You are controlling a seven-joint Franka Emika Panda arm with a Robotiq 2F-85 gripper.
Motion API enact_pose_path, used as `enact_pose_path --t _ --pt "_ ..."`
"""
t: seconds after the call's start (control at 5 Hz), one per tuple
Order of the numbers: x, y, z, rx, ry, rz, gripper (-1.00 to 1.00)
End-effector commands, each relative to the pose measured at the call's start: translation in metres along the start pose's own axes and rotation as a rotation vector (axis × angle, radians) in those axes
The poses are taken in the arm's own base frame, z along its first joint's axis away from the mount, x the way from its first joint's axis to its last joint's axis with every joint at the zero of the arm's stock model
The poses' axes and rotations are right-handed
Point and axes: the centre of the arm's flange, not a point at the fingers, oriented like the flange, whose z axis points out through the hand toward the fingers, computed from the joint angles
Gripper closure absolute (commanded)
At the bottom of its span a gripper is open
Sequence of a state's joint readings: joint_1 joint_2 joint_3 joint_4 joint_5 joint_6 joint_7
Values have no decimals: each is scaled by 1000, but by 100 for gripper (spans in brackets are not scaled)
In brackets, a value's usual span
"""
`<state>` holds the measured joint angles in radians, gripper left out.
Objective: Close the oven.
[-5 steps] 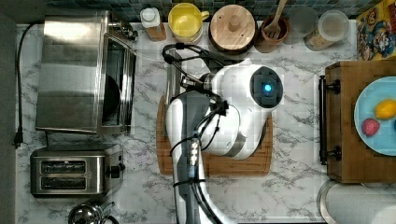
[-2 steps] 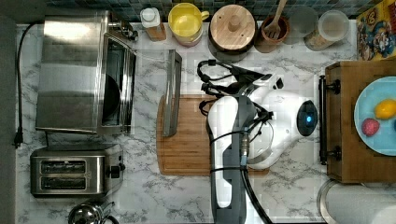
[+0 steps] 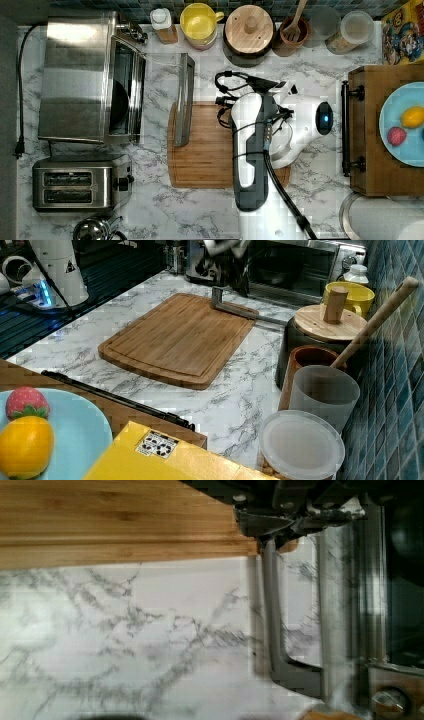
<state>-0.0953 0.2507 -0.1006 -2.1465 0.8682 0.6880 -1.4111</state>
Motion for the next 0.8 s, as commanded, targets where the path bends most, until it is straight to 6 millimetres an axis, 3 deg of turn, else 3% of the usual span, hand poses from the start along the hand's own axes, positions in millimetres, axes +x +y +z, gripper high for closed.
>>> enact_pose_path --t 0.2,0.4,0.6,0.8 --pt "12 -49 43 167 148 -147 100" --pt "13 -57 42 185 158 -187 100" --pt "2 -61 54 190 204 -189 100" --pt "8 -71 58 195 130 -196 100"
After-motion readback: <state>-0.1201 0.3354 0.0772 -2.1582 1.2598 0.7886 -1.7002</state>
